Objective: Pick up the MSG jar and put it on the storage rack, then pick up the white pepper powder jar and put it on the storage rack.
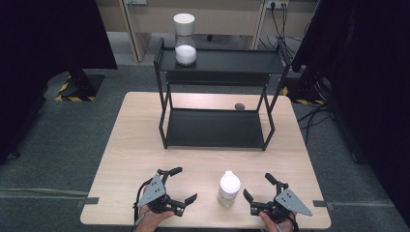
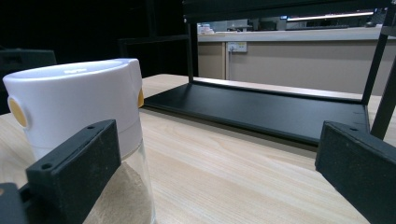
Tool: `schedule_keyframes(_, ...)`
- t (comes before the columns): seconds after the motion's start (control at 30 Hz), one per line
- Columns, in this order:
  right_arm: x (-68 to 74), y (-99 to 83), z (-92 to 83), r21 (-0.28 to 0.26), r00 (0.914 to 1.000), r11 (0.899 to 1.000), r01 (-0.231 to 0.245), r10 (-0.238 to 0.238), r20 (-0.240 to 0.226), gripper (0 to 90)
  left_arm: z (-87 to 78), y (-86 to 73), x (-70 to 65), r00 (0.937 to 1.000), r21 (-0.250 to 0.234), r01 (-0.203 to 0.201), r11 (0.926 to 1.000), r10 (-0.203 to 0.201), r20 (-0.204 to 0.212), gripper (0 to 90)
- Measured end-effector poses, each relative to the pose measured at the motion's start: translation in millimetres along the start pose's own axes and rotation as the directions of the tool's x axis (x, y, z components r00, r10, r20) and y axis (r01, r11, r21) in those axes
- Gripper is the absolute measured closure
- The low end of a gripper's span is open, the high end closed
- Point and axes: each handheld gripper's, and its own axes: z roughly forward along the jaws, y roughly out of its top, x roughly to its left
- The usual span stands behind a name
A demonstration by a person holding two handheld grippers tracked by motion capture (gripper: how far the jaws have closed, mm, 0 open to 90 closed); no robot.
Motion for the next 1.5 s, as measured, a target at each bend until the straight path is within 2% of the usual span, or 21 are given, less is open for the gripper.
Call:
schedule_keyframes(0.23,-1.5,0.0,0.0,-0.001,1.0,1.0,0.0,0.0,-0.002,0.4,-6.1,-6.8,-5.1,1.0,0.016,0.002,0.9999,-0.002,0.001,0.4)
schedule_keyframes(0.37,-2.0,0.0,0.2,0.0,1.0,1.0,0.0,0.0,-0.006,0.4,-5.5,-10.0,-6.1,1.0,0.021,0.01,0.9997,-0.01,0.001,0.5)
schedule_keyframes(0.47,-2.3,-0.2,0.0,-0.001,1.0,1.0,0.0,0.0,-0.009,0.4,-4.8,-10.6,-7.0,1.0,0.023,-0.005,0.9997,0.005,-0.002,0.5)
schedule_keyframes(0.67,-3.5,-0.7,-0.8,-0.002,0.9999,1.0,-0.009,0.009,-0.006,0.4,-4.5,-14.0,-5.3,0.9999,0.021,0.005,0.9998,-0.005,-0.011,0.5)
schedule_keyframes(1.0,-2.6,-0.2,-0.9,-0.001,1.0,1.0,-0.002,0.002,-0.004,0.4,-5.3,-14.5,-5.4,1.0,0.018,0.006,0.9998,-0.006,0.0,0.4)
schedule_keyframes(1.5,-3.0,-0.5,-2.8,-0.006,1.0,1.0,-0.008,0.008,0.001,0.4,-6.7,-16.1,-4.5,0.9997,0.011,0.022,0.9997,-0.022,-0.011,0.3)
